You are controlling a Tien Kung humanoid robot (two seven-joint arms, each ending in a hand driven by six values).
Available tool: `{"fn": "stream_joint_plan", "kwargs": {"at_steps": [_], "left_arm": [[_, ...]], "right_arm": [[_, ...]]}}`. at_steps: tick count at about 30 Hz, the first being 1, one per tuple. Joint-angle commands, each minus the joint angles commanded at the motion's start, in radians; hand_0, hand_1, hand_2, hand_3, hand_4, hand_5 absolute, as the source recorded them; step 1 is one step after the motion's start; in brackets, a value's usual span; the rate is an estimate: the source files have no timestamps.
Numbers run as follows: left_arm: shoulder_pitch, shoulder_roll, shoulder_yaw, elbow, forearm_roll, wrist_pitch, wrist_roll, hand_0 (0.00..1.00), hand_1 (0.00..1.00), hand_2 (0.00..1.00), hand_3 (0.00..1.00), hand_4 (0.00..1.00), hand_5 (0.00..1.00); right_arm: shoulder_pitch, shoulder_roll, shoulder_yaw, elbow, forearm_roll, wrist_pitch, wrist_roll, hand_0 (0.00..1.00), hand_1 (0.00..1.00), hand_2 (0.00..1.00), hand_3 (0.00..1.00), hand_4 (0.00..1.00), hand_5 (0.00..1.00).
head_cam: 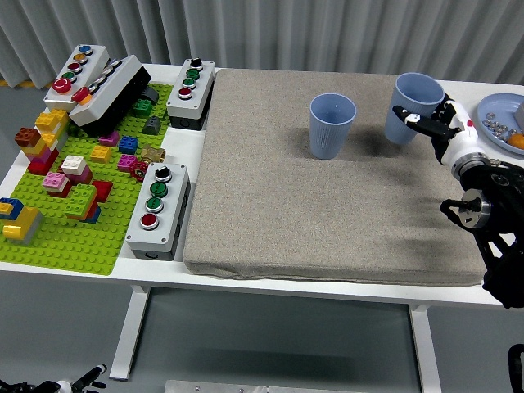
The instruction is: Pick cup pour cup place
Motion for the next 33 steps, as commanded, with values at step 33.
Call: {"fn": "stream_joint_plan", "kwargs": {"at_steps": [33], "left_arm": [[-0.001, -0.002, 0.005, 0.000, 0.001, -0.002, -0.001, 0.840, 0.842, 0.903, 0.801, 0.602, 0.998]], "right_arm": [[-0.051, -0.002, -0.079, -0.031, -0.126, 0.078, 0.112, 0.865, 0.810, 0.760, 0.832, 0.710, 0.002]]}}
